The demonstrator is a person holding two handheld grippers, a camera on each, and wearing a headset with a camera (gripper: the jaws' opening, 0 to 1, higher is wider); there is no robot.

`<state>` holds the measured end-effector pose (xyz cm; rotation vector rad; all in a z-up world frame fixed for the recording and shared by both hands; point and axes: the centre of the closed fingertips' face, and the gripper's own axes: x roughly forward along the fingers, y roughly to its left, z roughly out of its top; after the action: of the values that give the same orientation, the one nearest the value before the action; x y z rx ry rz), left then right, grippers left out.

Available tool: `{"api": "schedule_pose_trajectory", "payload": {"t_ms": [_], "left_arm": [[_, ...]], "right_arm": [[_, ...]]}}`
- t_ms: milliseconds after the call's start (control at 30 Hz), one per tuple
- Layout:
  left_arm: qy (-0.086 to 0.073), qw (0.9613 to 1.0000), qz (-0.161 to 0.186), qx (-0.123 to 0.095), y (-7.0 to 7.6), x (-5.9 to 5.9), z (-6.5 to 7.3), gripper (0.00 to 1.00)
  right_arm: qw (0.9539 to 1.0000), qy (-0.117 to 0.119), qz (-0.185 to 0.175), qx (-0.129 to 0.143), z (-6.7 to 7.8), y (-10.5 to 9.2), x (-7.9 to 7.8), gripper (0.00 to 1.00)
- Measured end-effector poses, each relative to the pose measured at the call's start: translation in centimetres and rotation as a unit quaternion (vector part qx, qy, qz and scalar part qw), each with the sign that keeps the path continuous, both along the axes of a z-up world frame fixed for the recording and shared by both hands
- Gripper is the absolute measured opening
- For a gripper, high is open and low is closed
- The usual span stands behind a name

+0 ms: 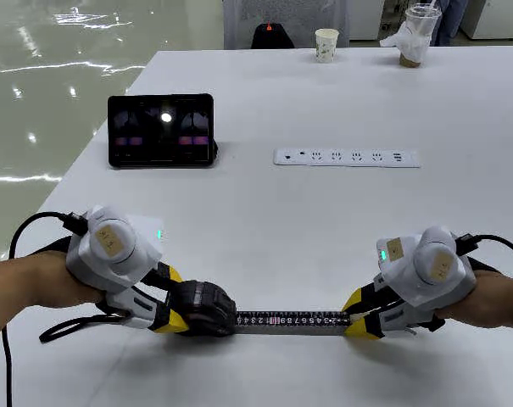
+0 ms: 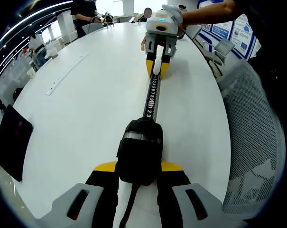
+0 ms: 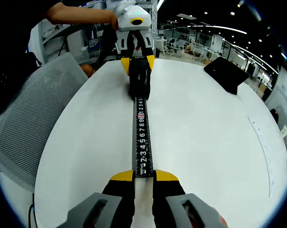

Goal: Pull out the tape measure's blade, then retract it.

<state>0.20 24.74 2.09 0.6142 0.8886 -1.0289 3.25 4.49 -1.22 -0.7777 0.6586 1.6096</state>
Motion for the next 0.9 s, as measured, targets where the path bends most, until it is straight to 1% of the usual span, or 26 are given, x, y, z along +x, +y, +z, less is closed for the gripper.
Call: {"api": "schedule_pose_trajectory", "payload": {"t_ms": [500,733,900], "left_arm": [[0.002,1.0000,0.001,-0.002,0.0,0.0,0.0,0.25],[0.003,1.0000,0.003,-0.002,0.0,-0.1,0.0,0.25],[0.003,1.0000,0.003,-0.002,0.0,-0.1,0.0,0.25]], "right_arm": [[0.9998,0.003,-0.013,-0.012,-0.1,-2.5,0.4,0.10],[0.9997,0.000,-0.014,-0.019,-0.1,-3.5,0.6,0.10],[0.9995,-0.002,-0.015,-0.027,-0.1,-4.5,0.8,0.10]]}}
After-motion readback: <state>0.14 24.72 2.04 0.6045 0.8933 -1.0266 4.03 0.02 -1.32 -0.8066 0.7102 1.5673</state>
